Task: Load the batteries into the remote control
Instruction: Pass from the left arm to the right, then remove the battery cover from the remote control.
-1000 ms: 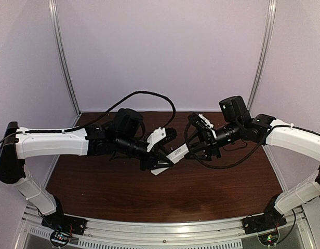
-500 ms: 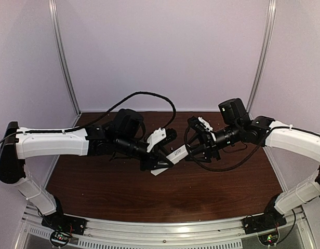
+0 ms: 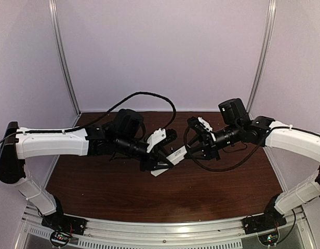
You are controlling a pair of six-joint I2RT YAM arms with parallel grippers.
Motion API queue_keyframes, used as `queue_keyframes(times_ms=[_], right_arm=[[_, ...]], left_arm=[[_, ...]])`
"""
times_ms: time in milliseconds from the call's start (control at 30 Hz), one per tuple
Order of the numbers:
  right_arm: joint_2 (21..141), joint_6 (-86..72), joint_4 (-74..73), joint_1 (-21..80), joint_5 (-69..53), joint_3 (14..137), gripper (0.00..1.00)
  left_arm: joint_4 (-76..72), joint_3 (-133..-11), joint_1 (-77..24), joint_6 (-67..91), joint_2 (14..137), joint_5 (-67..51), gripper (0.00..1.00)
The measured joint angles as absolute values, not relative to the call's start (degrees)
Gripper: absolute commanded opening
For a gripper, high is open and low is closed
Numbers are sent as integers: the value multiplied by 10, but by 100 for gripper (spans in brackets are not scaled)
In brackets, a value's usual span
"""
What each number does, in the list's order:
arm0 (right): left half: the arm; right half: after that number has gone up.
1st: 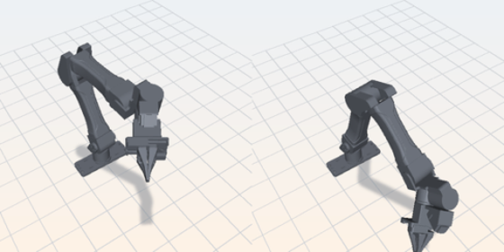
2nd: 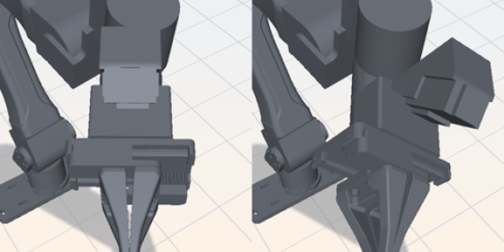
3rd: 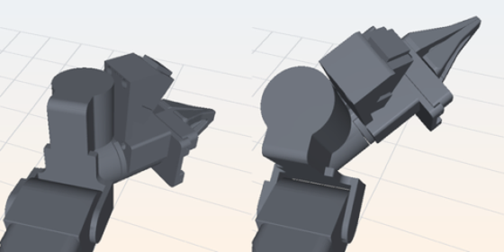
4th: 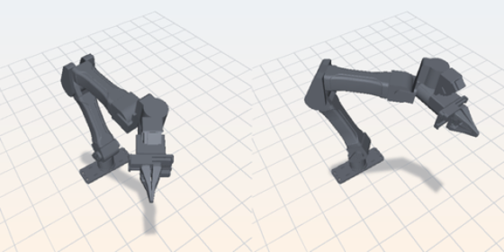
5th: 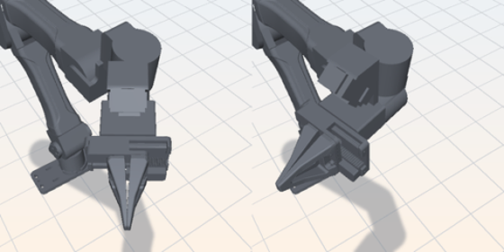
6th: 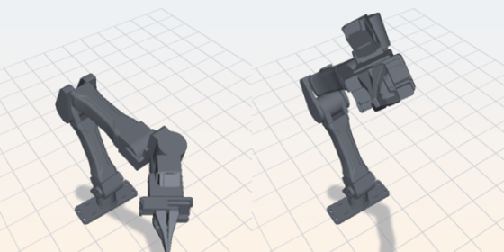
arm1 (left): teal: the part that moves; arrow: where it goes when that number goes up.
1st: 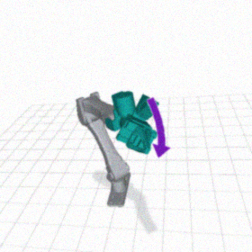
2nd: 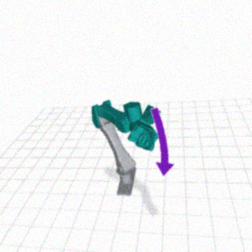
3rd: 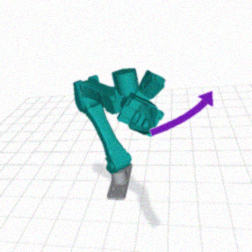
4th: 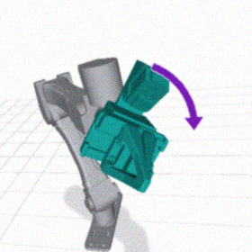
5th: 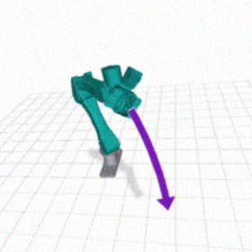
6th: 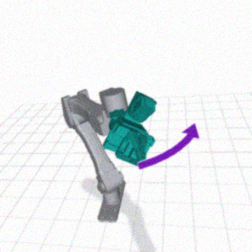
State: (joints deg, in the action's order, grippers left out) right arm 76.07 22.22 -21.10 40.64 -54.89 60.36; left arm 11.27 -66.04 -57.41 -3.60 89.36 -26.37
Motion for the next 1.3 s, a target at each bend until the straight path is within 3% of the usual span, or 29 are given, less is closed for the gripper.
queue_keyframes(times_ms=[33,100,333,500,633,967,1300], right_arm=[[761,225,-211,406,-550,604,0],[761,226,-211,406,-551,604,0],[759,227,-213,406,-550,603,0],[738,227,-213,407,-548,596,0],[723,227,-212,406,-548,592,0],[686,220,-195,384,-545,566,0],[644,214,-149,363,-557,544,0]], left_arm=[[112,-660,-574,-36,894,-264,11],[112,-660,-574,-36,894,-264,19],[108,-660,-575,-30,894,-256,60],[99,-662,-574,-27,893,-242,77],[99,-662,-574,-20,892,-236,97],[56,-635,-555,39,839,-241,98],[-112,-557,-462,211,807,-371,98]])
